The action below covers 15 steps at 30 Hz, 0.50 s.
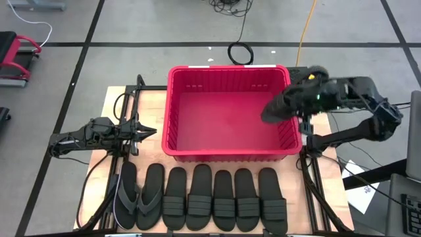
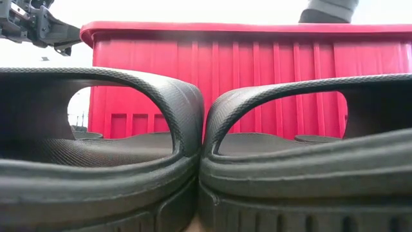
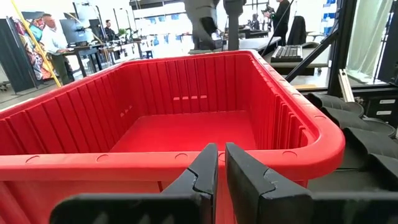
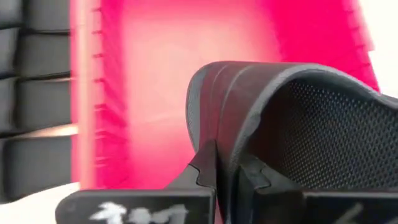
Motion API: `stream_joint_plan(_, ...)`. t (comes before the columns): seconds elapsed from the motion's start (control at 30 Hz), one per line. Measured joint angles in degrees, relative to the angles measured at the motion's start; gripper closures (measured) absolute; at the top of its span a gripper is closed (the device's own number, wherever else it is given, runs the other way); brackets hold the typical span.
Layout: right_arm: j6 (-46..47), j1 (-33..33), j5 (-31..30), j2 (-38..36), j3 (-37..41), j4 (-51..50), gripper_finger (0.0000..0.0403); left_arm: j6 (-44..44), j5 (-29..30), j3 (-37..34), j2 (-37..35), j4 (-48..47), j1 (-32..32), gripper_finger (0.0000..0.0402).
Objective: Pick and place slides into bin
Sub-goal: Put the black slipper into the red bin
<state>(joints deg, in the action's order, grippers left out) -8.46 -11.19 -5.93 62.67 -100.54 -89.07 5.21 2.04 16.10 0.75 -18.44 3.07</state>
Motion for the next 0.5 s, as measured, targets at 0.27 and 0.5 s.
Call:
stream_joint_plan(0.27, -21.05, -21.41, 17.86, 3.49, -0.24, 3.79, 0.0399, -0.17, 0.00, 0.00, 0.00, -0.02, 0.00, 0.0364)
stream_joint_plan(0.5, -39.49, -28.78, 22.91, 13.01, 0.35, -0.67, 0.0399, -1.62, 0.01, -0.01, 0.00, -0.13, 0.00, 0.0364)
